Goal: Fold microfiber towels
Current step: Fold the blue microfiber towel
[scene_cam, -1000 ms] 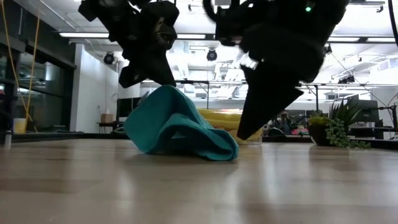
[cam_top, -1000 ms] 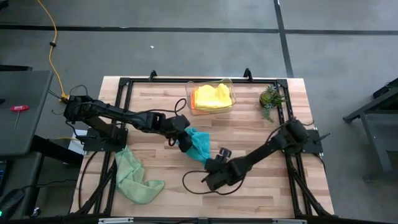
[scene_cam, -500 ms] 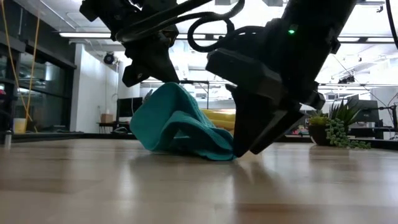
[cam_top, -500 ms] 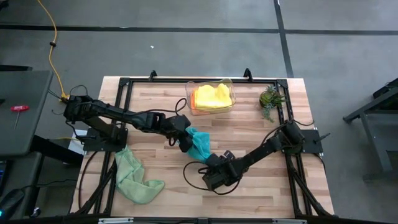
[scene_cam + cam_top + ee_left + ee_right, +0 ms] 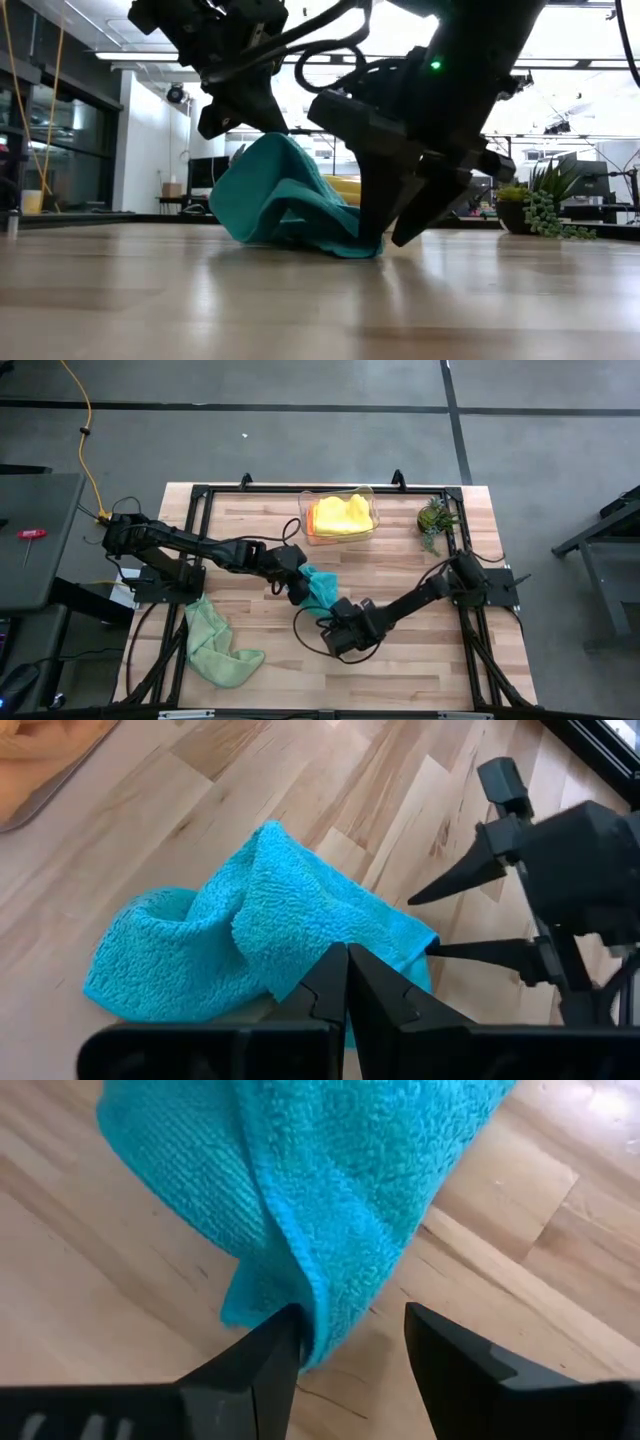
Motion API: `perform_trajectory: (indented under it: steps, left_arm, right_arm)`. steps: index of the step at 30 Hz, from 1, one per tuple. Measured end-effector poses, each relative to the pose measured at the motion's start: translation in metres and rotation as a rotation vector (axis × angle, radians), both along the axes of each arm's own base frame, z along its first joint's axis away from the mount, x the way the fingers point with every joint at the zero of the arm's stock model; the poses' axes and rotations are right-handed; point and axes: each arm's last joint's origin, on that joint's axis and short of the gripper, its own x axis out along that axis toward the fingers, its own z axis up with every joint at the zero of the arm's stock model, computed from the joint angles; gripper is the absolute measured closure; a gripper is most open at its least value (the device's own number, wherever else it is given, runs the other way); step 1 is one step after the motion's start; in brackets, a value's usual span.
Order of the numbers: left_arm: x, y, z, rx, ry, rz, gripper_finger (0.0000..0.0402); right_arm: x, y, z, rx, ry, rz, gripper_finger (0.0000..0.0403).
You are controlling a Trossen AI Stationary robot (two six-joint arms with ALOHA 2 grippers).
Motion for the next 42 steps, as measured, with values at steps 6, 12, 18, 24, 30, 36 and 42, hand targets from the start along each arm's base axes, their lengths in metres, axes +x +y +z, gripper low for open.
perform_trajectory:
  steps: [6, 12, 18, 24, 30, 36, 42]
  left_arm:
    - [0.0, 0.0, 0.0, 0.001, 0.0, 0.0, 0.0401]
    - [0.0, 0.0, 0.0, 0.021, 0.004, -0.021, 0.0401]
    - [0.0, 0.001, 0.0, 0.037, 0.01, -0.035, 0.0401]
    - [0.0, 0.001, 0.0, 0.042, 0.011, -0.039, 0.0401]
    - [0.0, 0.001, 0.0, 0.053, 0.011, -0.043, 0.0401]
    - [0.0, 0.001, 0.0, 0.055, 0.011, -0.043, 0.0401]
    - [0.0, 0.001, 0.0, 0.056, 0.009, -0.041, 0.0401]
  right_arm:
    - [0.002, -0.005, -0.001, 0.041, 0.03, 0.002, 0.0302]
    - [-0.001, -0.004, 0.002, 0.047, 0.092, 0.116, 0.0395]
    - [-0.008, -0.007, 0.021, 0.007, 0.149, 0.259, 0.0369]
    - [-0.017, -0.01, 0.04, -0.034, 0.226, 0.458, 0.0367]
    - [-0.024, -0.012, 0.046, -0.08, 0.312, 0.651, 0.0367]
    - [-0.03, -0.013, 0.032, -0.047, 0.36, 0.759, 0.0367]
    - [-0.03, -0.014, 0.026, -0.003, 0.333, 0.77, 0.0353]
